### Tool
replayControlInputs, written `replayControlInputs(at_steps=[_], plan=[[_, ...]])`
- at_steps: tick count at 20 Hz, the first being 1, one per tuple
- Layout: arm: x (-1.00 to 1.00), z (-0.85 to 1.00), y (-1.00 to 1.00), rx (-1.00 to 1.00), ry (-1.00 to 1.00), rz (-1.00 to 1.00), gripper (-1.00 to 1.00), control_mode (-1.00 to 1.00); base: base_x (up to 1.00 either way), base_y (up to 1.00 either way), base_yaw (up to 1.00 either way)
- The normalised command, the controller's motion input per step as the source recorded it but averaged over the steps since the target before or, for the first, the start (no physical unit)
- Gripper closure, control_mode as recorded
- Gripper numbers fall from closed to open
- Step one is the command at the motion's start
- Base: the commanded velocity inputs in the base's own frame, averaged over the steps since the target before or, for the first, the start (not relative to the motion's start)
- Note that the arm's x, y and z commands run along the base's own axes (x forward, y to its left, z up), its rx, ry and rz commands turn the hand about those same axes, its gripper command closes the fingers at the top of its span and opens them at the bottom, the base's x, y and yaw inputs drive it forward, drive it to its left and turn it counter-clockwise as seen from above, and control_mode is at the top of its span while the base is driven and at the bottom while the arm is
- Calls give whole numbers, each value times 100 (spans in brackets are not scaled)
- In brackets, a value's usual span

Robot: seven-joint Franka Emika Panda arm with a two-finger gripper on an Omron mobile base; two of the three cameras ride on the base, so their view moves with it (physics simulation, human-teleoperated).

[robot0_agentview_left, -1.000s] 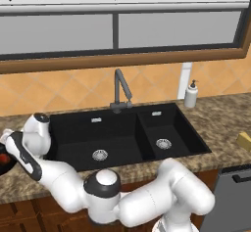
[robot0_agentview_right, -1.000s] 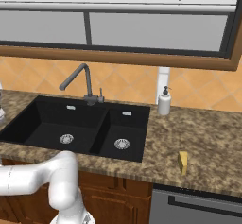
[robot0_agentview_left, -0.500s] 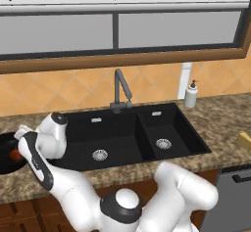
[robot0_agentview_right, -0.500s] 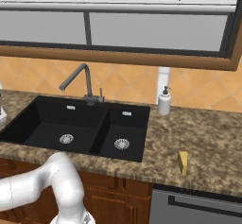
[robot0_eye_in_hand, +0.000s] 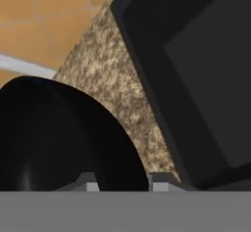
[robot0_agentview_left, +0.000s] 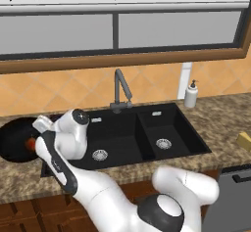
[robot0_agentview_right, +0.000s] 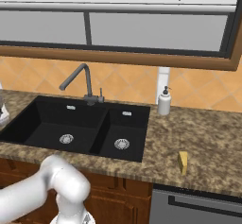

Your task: Pick the bell pepper from the sink and place it in the bowl. Then pick the bowl and place it in the microwave. Then close the microwave door and press the start button.

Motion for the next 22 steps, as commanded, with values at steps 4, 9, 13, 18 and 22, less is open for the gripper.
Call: replayControlInputs(at_steps=[4,9,13,18,22], plan=[[-50,62,-93,0,0,-16,100,-100,0,0,0],[-59,55,-100,4,0,-19,100,-100,0,0,0],[-61,48,-100,7,0,-20,100,-100,0,0,0],[-66,40,-100,8,0,-22,100,-100,0,0,0],[-49,37,-100,8,0,-23,100,-100,0,0,0]])
